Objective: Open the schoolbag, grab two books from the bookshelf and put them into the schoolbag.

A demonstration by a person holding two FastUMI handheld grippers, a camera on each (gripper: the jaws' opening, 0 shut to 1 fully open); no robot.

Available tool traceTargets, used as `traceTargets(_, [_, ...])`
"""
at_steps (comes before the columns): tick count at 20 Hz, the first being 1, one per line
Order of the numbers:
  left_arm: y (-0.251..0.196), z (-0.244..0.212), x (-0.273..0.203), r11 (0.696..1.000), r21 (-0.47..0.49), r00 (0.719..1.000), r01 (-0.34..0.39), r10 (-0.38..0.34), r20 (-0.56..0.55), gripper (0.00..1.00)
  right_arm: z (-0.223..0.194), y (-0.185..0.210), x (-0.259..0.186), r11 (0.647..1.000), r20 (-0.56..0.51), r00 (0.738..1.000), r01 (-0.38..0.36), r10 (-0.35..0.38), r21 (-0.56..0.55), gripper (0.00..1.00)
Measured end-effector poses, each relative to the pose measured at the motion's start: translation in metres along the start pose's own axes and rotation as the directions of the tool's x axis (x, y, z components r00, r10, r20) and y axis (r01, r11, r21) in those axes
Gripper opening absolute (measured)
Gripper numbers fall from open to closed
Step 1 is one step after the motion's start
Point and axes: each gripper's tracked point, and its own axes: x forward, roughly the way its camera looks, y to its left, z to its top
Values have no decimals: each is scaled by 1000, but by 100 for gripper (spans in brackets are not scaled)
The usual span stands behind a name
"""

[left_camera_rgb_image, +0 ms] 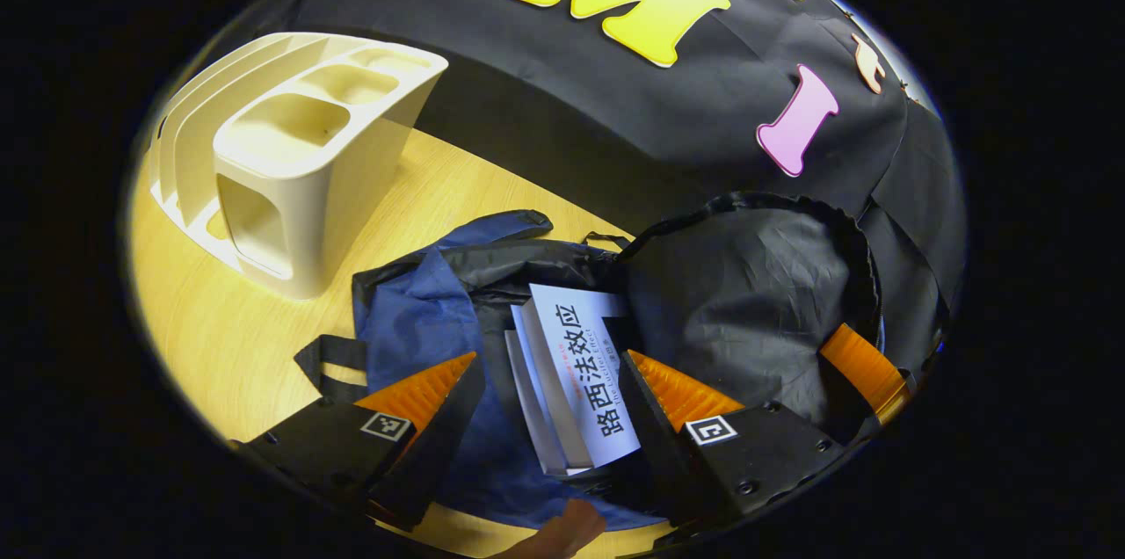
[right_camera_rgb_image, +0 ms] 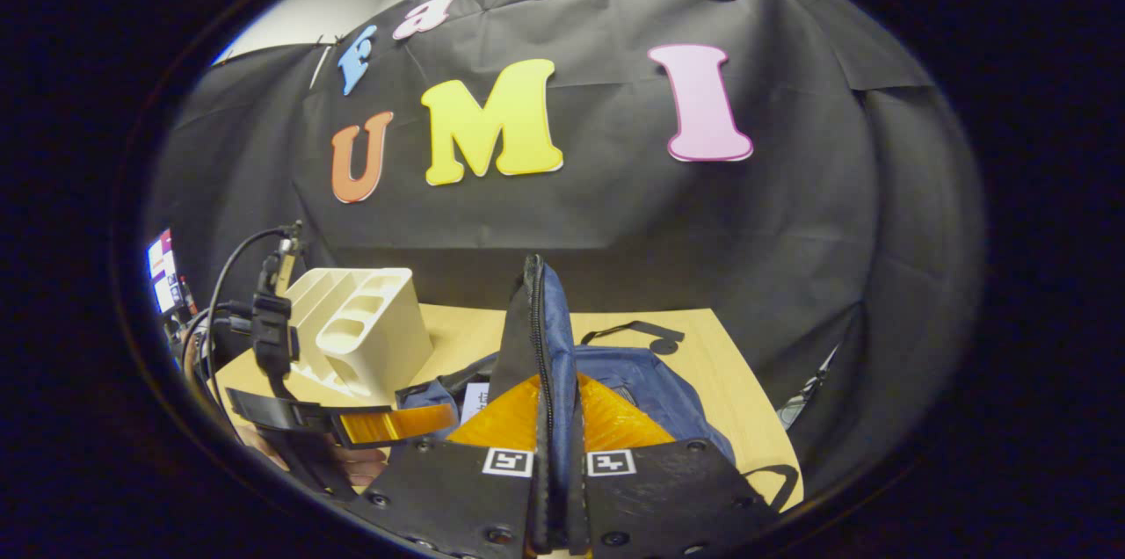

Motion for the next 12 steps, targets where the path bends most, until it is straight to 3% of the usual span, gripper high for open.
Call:
traceTargets(3, [16, 1, -20, 998, 49, 999, -26, 24, 32, 97, -10, -7, -8, 998, -13, 998, 68, -68, 9, 7])
traceTargets(4, [20, 3, -28, 997, 66, 998, -32, 29, 47, 97, -12, -12, -10, 994, -2, 994, 111, -111, 0, 12])
traceTargets(5, [24, 4, -35, 996, 82, 998, -41, 36, 56, 97, -13, -16, -13, 989, 8, 989, 147, -147, -17, 24])
traceTargets(6, [25, 4, -42, 994, 104, 998, -35, 29, 62, 97, -18, -16, -18, 985, 10, 985, 173, -172, -30, 19])
traceTargets(12, [52, 20, -84, 978, 189, 986, -94, 65, 154, 97, -34, -3, -30, 976, -5, 976, 217, -218, -15, 28])
